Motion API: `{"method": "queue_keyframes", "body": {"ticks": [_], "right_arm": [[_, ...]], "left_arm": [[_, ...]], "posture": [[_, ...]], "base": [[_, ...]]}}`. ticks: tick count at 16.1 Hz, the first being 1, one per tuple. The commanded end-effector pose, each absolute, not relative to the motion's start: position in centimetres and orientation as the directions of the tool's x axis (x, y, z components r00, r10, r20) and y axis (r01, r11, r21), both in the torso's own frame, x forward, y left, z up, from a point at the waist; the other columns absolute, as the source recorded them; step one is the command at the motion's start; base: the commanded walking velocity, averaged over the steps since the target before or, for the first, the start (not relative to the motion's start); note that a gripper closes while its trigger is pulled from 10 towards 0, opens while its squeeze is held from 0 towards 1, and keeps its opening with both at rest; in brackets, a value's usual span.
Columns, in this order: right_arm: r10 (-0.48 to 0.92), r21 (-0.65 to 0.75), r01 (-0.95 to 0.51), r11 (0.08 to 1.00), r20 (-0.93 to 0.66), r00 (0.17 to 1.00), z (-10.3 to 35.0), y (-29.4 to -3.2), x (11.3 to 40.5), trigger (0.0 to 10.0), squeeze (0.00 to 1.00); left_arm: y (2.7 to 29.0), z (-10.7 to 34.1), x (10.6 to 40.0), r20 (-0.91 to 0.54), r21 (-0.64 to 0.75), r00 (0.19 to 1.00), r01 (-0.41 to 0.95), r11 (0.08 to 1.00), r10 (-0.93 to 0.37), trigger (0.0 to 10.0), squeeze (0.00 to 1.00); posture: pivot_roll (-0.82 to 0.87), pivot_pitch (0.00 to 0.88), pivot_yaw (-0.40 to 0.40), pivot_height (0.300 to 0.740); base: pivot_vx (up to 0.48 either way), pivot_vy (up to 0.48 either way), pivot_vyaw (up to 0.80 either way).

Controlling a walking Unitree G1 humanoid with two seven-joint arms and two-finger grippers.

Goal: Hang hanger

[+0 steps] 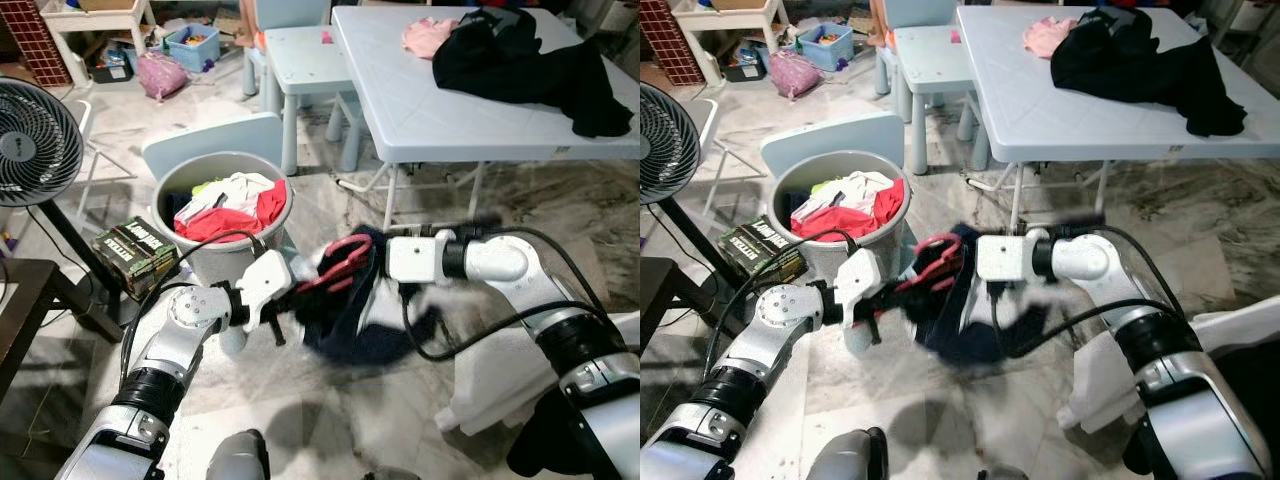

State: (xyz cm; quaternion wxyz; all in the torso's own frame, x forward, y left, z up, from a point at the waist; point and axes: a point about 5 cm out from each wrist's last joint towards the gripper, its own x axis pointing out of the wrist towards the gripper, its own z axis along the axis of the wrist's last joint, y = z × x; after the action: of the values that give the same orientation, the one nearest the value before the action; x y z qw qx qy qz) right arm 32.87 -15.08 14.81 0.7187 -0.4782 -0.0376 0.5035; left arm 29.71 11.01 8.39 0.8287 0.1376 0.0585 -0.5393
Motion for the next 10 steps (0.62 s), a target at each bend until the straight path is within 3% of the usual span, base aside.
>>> {"method": "queue_keyframes", "body": {"ticks": [1, 6, 10], "right_arm": [[0.741, -0.770, -0.631, 0.096, -0.368, 0.562, 15.9, -15.7, 33.6, 10.0, 1.00], [0.703, -0.834, -0.522, 0.179, -0.263, 0.661, 16.5, -16.0, 34.6, 10.0, 1.00], [0.620, -0.882, -0.365, 0.298, -0.112, 0.776, 19.0, -17.4, 36.0, 10.0, 1.00]], "left_arm": [[10.7, 8.9, 29.6, -0.192, 0.172, 0.425, 0.902, 0.396, -0.885, 0.0, 0.00], [11.0, 9.2, 29.8, -0.170, 0.195, 0.482, 0.871, 0.450, -0.860, 0.0, 0.00], [11.2, 9.1, 30.1, -0.155, 0.183, 0.520, 0.851, 0.493, -0.840, 0.0, 0.00]], "posture": [[-0.07, 0.081, -0.034, 0.740], [-0.05, 0.084, -0.047, 0.740], [-0.07, 0.083, -0.041, 0.740]], "base": [[0.000, 0.000, 0.00], [0.000, 0.000, 0.00], [0.000, 0.000, 0.00]]}}
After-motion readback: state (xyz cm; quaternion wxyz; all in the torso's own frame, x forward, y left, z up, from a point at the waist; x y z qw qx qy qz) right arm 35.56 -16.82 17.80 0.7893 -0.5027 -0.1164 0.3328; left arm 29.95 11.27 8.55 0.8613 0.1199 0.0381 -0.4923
